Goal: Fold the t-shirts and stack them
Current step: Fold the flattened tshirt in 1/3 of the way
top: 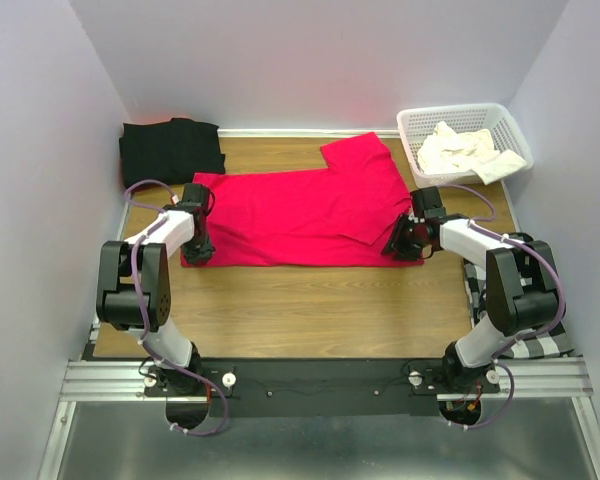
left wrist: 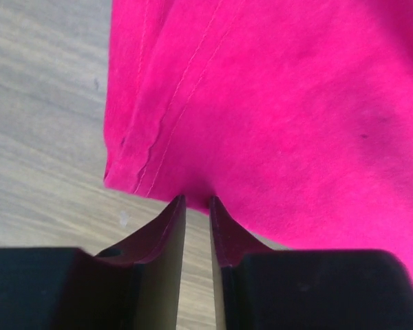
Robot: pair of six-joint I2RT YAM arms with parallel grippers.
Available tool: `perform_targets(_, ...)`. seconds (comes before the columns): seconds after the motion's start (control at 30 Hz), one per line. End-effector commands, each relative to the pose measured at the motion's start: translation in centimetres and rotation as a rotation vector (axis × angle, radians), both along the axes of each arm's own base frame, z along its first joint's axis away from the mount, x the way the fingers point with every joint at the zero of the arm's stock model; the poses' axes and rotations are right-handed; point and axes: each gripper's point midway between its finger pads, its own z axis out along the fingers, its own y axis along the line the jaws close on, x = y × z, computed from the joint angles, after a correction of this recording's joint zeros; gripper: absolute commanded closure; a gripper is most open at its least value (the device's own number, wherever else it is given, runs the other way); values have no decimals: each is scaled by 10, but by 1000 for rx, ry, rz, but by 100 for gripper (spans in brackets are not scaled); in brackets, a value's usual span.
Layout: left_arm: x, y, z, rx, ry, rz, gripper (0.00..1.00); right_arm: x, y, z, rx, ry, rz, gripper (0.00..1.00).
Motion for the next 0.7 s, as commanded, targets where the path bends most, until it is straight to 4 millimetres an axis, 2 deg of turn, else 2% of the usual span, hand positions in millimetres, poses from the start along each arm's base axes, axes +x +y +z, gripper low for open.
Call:
perform_targets(0.0,-24,9,-9,60,111,71,79,-18,-15,-11,-72,85,-47,52)
perform_targets(0.07,-42,3,-19,24,181,112,85,-19,-19,-12,-93,102,-62,52)
perform_targets(0.1,-48,-2,-23,-2,204,115,94,-23,-21,-13,-103,122,-67,52)
perform_targets(0.13,-54,-11,-27,-53,224,118,96,-24,-23,-15,-116,132,-71,52)
perform_targets(0.17,-66,-15,-32,-71,250,137,96,-25,-24,-15,-119,136,-72,52)
perform_targets(0.2,-69,-17,-34,-85,256,139,97,-27,-24,-15,-124,145,-73,52)
perform_targets(0.27,-79,-18,-33,-86,273,156,97,-30,-26,-17,-136,160,-73,52)
perform_targets(0.4,-85,-11,-19,-51,259,191,98,-44,-34,-18,-174,212,-75,52)
perform_targets(0.53,-92,-18,-7,-97,235,210,99,-58,-46,-19,-231,250,-94,52)
perform_targets(0.67,-111,-23,-6,-122,265,211,100,-71,-56,-21,-281,291,-105,52)
